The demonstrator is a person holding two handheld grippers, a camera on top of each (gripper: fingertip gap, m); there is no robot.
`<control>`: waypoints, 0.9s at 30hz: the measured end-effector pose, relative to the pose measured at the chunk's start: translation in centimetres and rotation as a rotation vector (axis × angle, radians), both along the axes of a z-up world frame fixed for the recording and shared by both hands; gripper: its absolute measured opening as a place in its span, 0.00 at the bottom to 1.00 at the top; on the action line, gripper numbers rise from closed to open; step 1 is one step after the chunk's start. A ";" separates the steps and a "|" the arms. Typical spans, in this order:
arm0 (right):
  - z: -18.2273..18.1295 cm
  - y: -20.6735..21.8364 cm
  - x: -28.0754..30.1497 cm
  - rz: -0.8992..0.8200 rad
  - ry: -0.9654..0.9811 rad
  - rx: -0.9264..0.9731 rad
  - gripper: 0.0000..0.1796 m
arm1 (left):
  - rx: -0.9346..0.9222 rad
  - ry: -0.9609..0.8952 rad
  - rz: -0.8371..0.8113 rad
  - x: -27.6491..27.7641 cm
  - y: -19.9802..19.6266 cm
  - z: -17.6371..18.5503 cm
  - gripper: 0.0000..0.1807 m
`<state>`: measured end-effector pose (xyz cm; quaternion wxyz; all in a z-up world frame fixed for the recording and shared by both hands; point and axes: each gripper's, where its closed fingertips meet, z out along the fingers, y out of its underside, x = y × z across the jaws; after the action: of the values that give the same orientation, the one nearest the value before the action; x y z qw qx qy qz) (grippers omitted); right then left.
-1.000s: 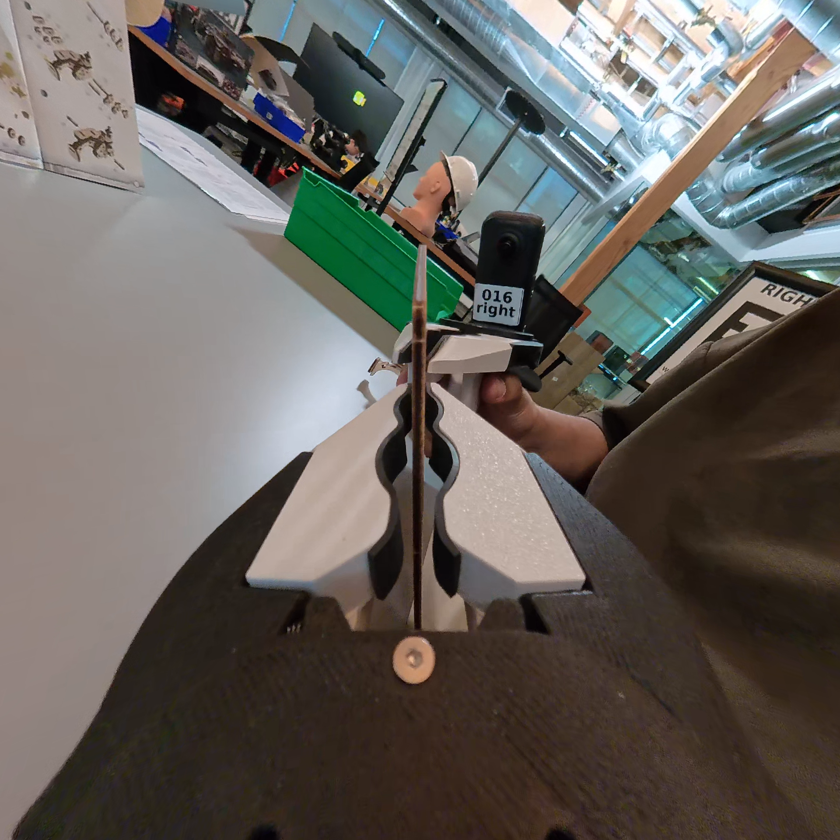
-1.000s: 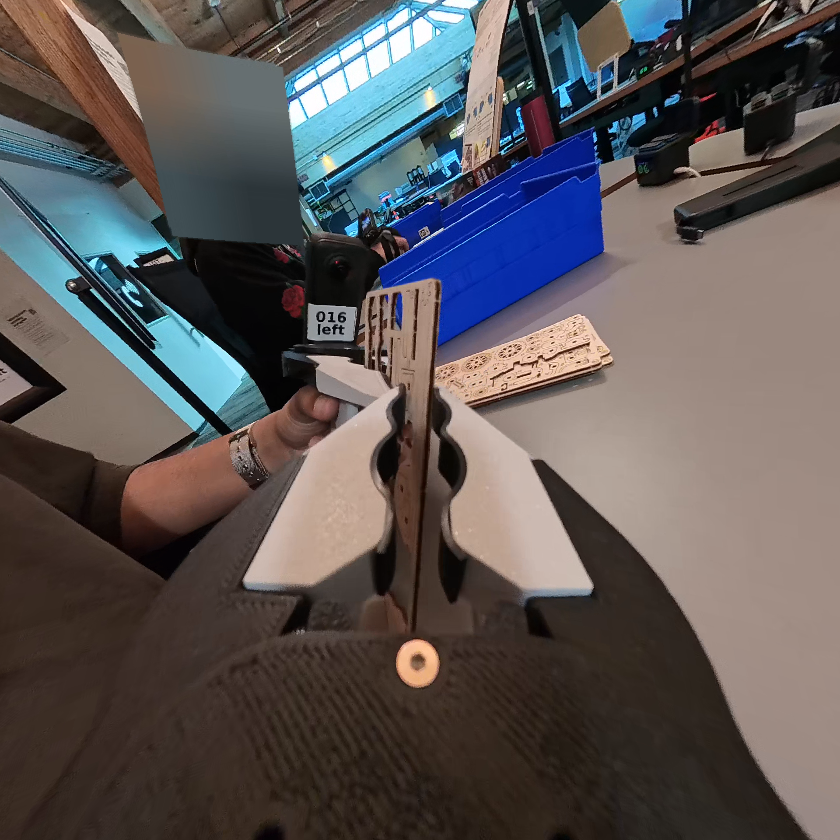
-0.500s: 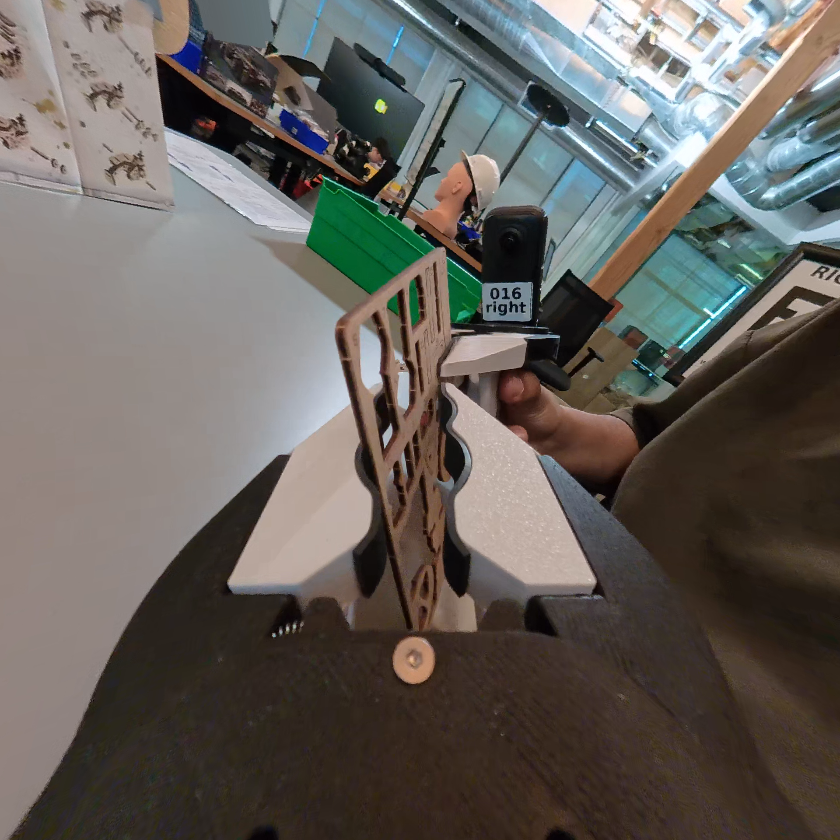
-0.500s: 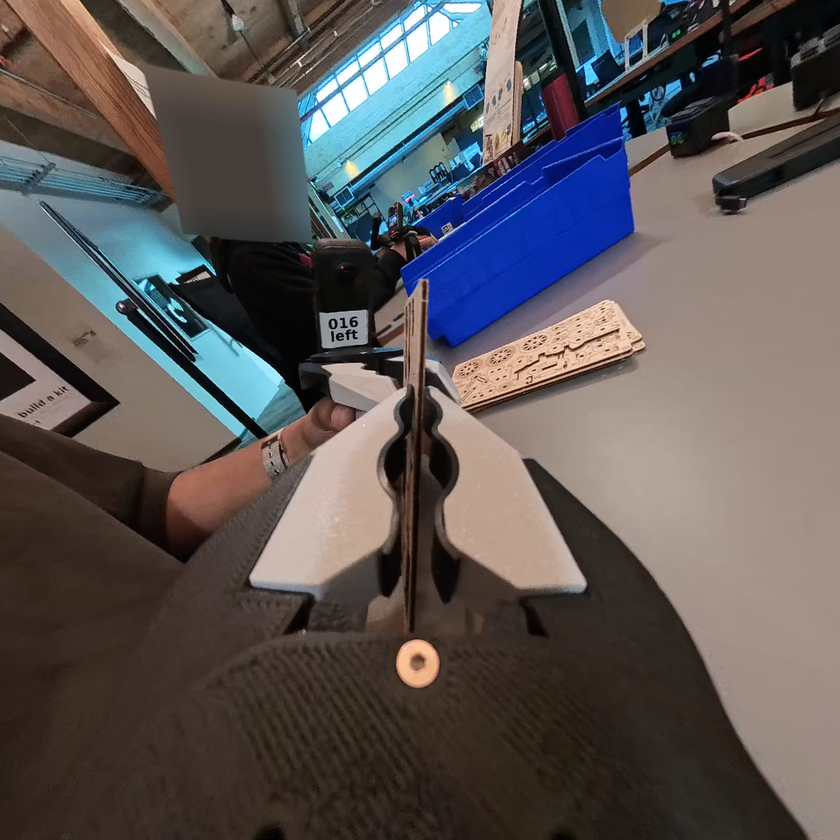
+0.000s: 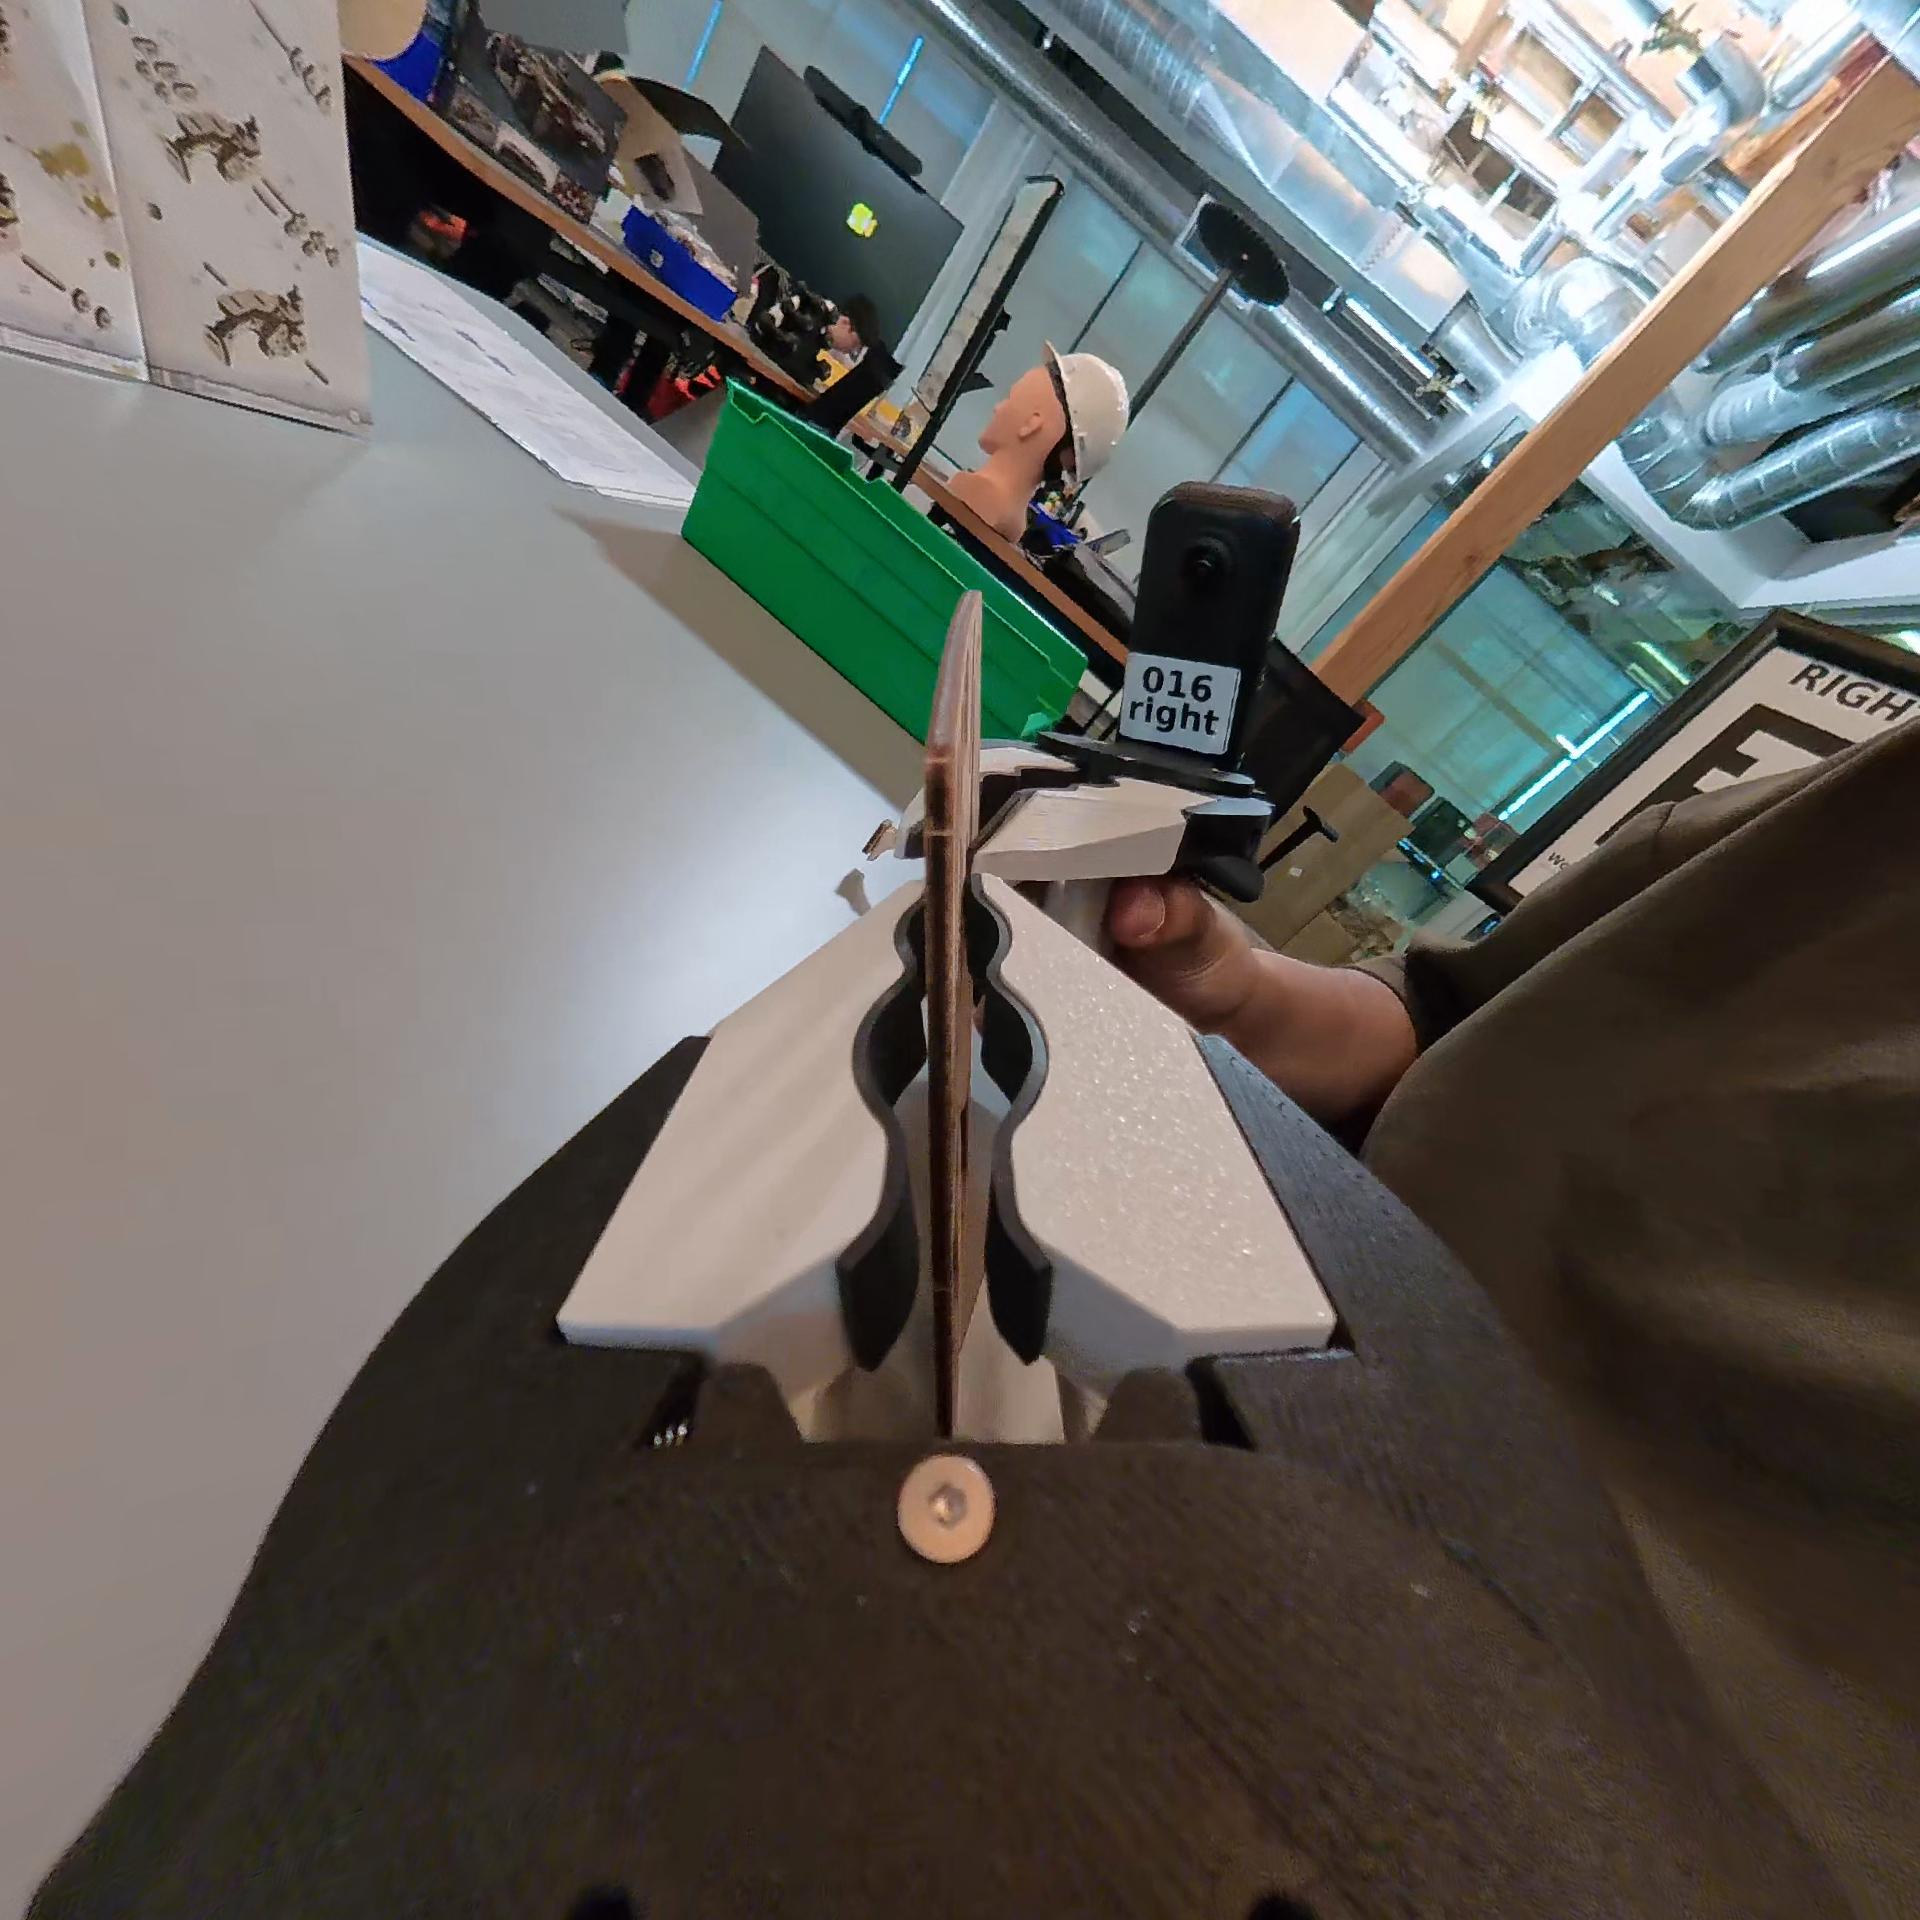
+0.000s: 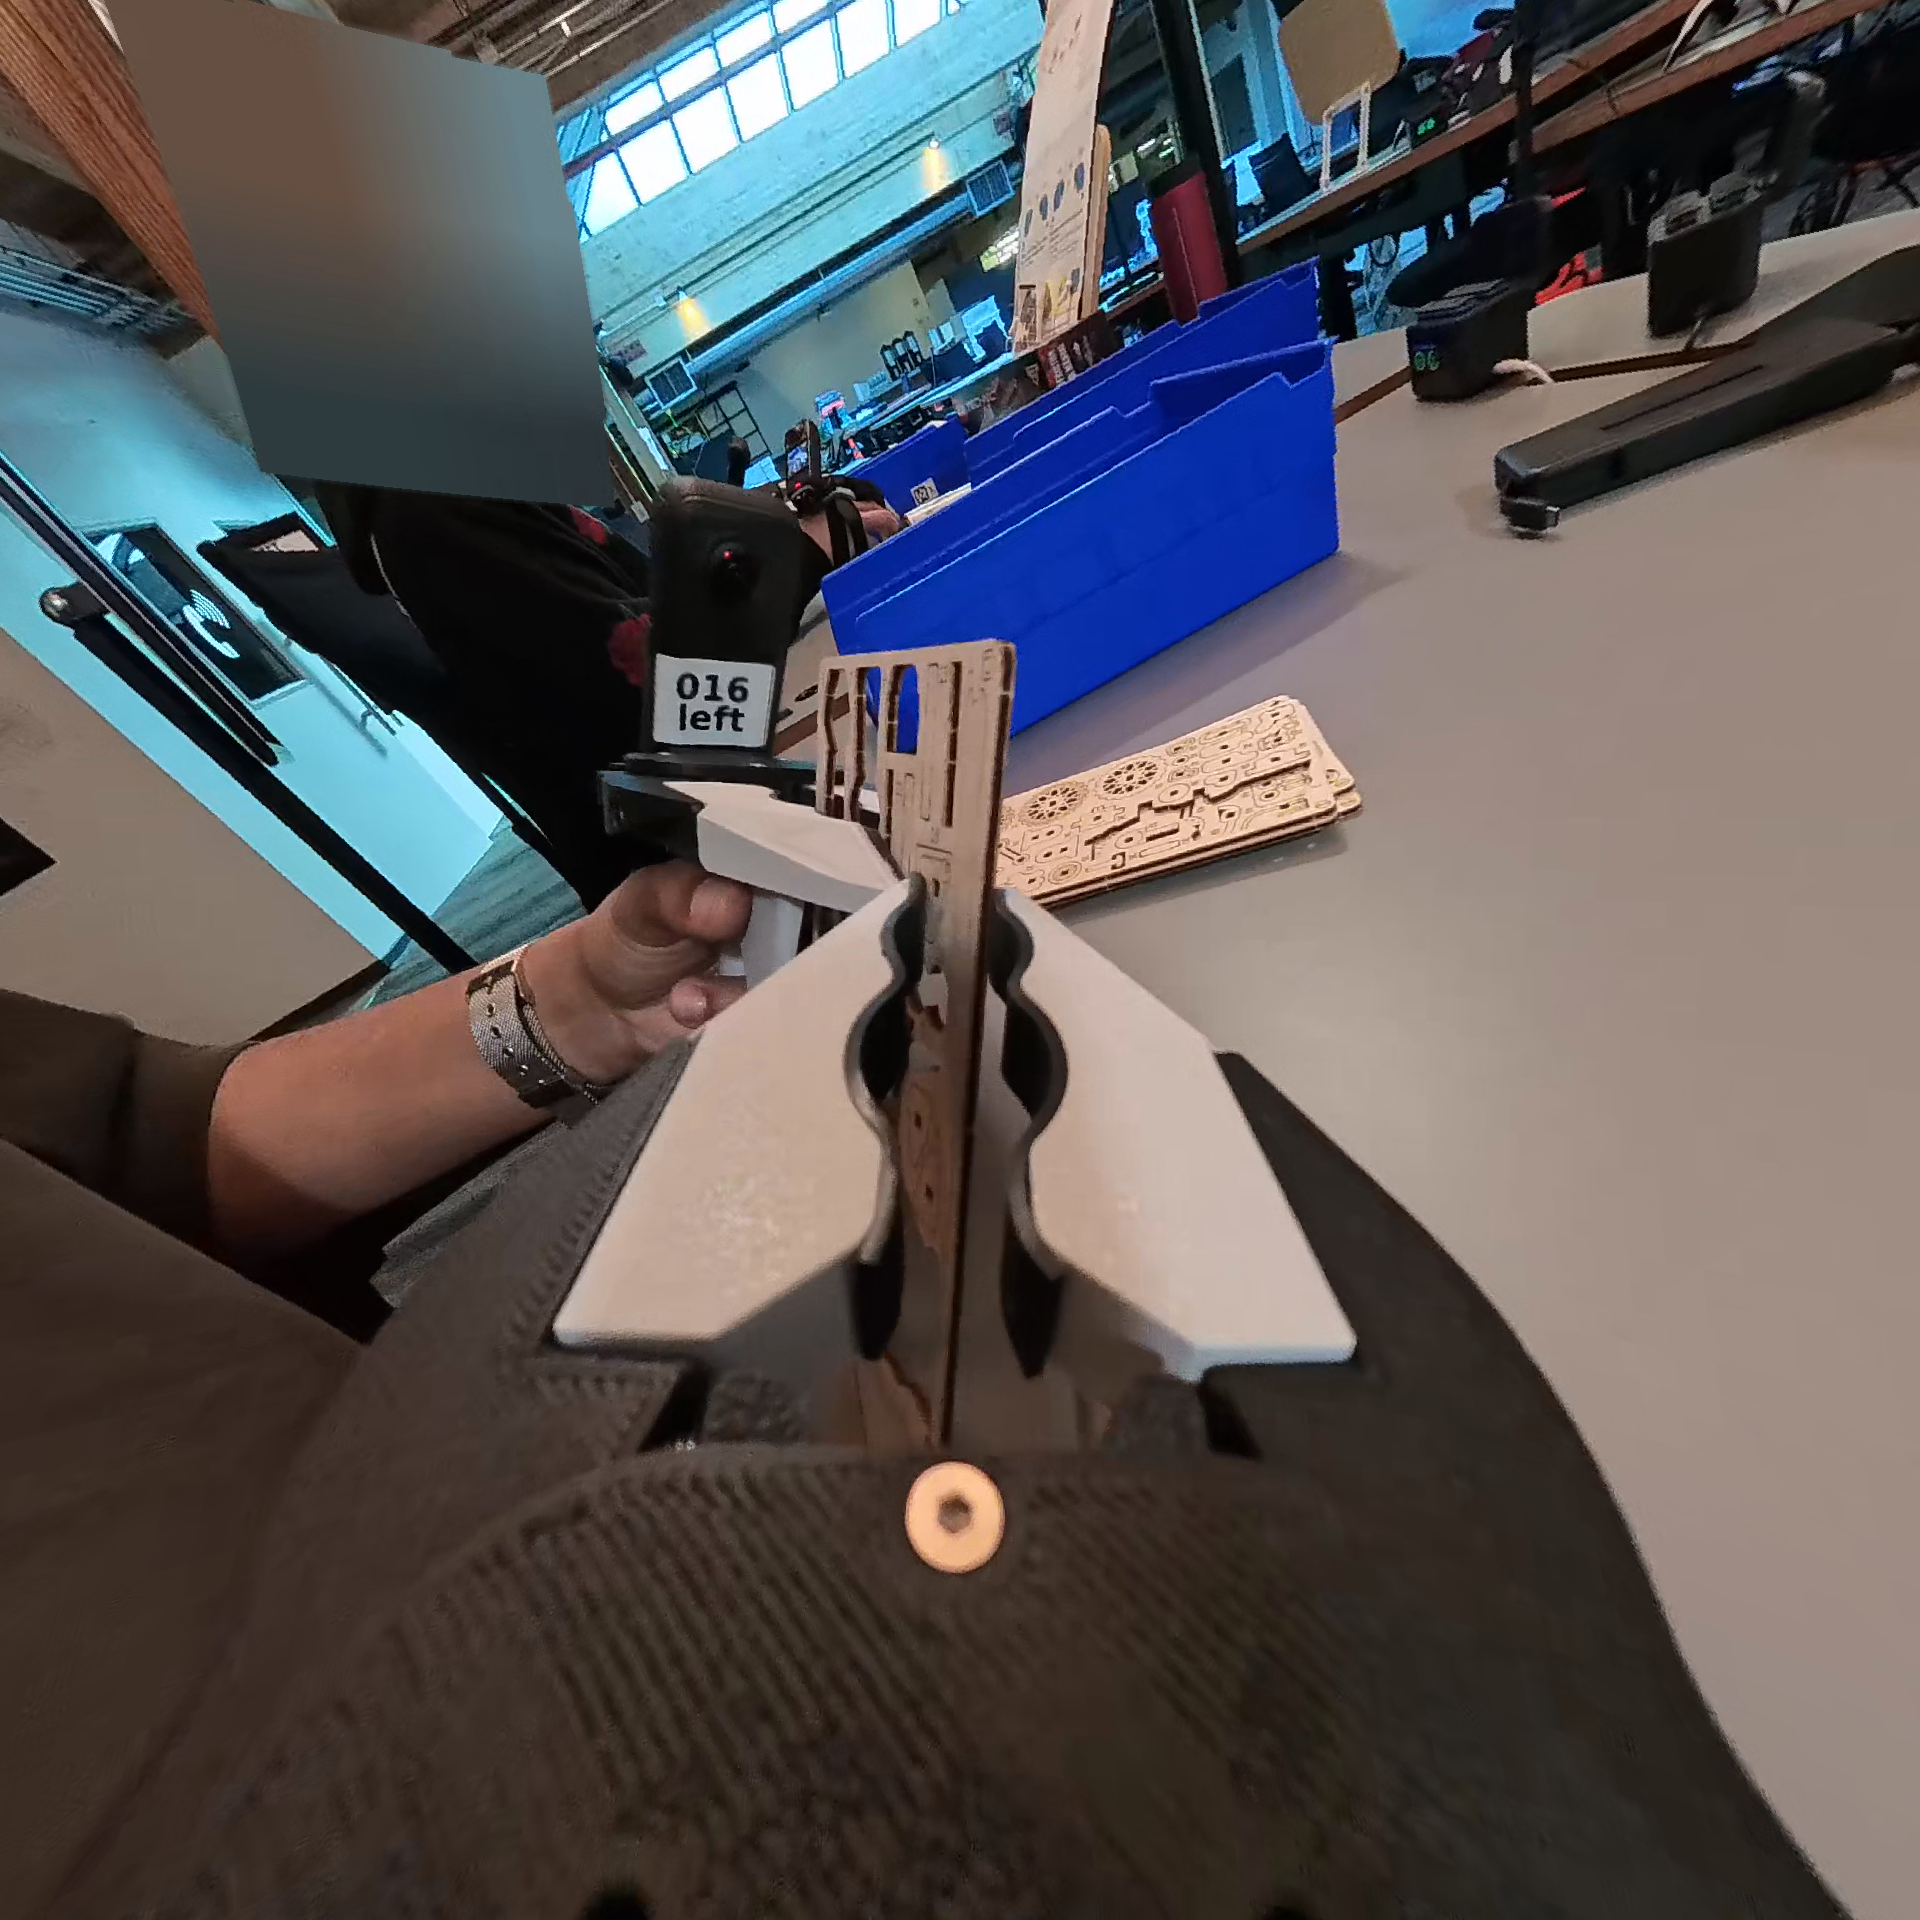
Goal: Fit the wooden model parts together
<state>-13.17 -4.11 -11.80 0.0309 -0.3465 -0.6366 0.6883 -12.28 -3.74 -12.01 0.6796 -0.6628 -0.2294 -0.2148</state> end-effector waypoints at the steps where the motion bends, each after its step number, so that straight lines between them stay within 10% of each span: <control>1: 0.0 0.1 0.0 -0.003 -0.001 0.000 0.06 | -0.010 0.008 0.009 0.0 0.1 -0.1 0.00; 27: -1.6 0.4 -0.7 -0.109 0.067 0.194 0.12 | -0.100 0.085 0.024 -0.3 0.0 -1.7 0.01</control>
<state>-13.91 -3.67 -13.36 0.1230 -0.3529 -0.6789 0.6320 -12.61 -3.78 -13.75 0.6574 -0.7017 -0.2185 -0.1665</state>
